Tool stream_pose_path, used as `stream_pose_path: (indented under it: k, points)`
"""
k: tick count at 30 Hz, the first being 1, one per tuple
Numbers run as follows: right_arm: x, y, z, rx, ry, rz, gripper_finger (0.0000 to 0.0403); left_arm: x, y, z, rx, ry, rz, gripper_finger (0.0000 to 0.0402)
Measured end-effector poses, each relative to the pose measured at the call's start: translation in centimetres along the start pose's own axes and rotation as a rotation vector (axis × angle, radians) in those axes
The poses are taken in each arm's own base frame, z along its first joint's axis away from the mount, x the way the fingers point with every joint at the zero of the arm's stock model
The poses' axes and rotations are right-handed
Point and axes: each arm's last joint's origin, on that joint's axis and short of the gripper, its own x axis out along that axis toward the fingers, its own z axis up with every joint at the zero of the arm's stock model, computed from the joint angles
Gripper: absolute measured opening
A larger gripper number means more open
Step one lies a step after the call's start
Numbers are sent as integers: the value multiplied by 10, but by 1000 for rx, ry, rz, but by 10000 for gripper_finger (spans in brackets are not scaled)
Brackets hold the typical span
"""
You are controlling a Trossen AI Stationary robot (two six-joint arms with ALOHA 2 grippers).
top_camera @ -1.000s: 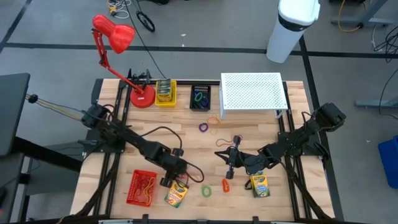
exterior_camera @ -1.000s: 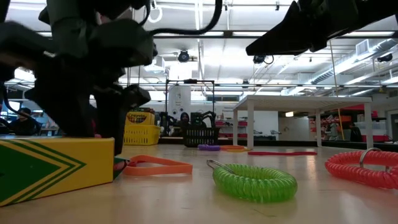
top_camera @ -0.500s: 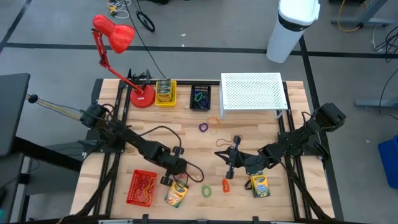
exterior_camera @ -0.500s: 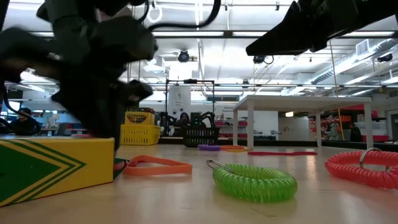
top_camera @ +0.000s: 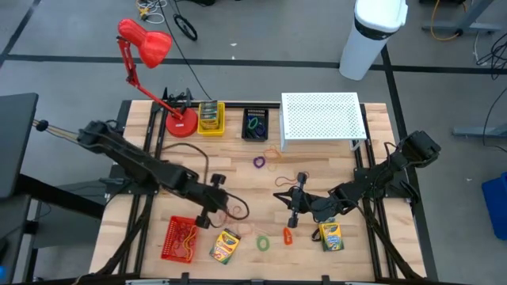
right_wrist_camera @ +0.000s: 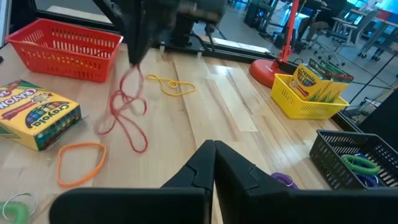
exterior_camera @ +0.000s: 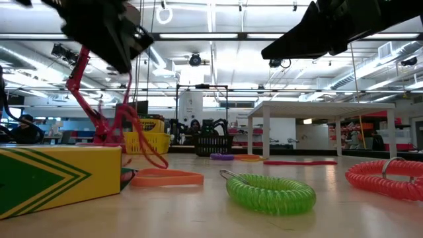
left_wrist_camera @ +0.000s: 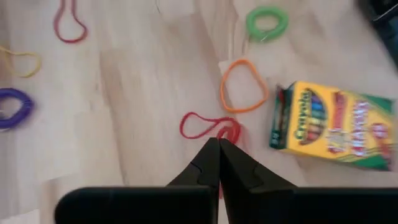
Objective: Pick & Place Office Desk Supplies
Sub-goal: Put the red rubber band into the red bin
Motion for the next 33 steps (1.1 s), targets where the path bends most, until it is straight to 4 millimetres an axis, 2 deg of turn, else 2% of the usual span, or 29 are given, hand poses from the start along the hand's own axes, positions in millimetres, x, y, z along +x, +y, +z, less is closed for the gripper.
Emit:
stream_pose_path:
  k: [8, 12, 18, 23, 28, 33]
  points:
    - [0, 0, 0, 0, 0, 0, 17, -54, 12, -13, -107, 11, 69, 6]
    - [0, 0, 0, -1, 0, 0, 17, -68, 13, -18, -124, 3, 105, 6]
    - [0, 0, 0, -1, 0, 0, 17, -84, 12, -14, -102, -54, 135, 6]
    - [0, 0, 0, -1, 1, 0, 17, -103, 1, -1, -102, -71, 51, 6]
    - [0, 0, 0, -2, 1, 0, 17, -130, -13, 10, -224, -37, -109, 6]
    - [0, 0, 0, -2, 2, 0, 17, -142, -29, -1, -393, 97, -149, 6]
